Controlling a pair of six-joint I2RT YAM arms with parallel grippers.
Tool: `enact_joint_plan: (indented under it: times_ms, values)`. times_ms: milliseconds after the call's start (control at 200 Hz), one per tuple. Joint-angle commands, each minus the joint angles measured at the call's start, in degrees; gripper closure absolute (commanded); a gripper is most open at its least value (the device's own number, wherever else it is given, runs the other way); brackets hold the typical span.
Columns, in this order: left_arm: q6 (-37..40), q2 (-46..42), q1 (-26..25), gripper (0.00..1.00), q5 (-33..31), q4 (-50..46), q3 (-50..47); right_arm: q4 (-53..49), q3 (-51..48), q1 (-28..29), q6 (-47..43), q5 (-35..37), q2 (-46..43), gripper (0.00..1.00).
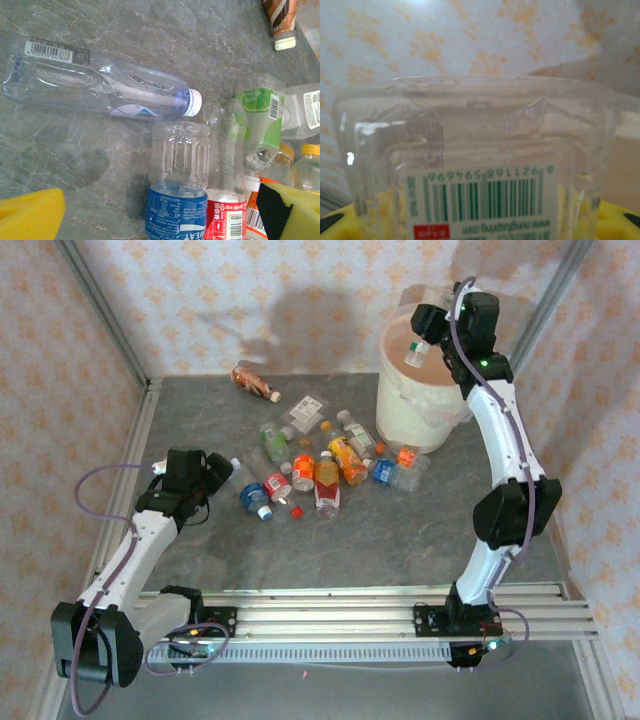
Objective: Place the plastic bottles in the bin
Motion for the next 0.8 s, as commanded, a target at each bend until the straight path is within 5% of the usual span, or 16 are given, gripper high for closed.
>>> enact_joint_plan:
  times_ms: [0,165,545,796]
  values:
    - [1.13,0.21,-0.19,0.00,-1.74,-2.00,1.75,-10.64,7.78,-0.94,-5.91,-5.89,4.14,0.65]
    - [0.80,1.21,-0.18,0.00,-1.66,-1.57,1.59,-20.21,17.88,-0.99,-5.75,-10.21,11.60,0.64]
    - [2.12,3.07,-0.19,0.00,-2.35,-2.13,2.28,-19.47,21.72,-1.00,6.91,-16.07,19.51,0.50]
    - [2.43,5.27,-0.19,0.00,-2.06,-1.43,2.69,-20.34,21.72,-0.95,9.90,-16.64,19.63,0.28]
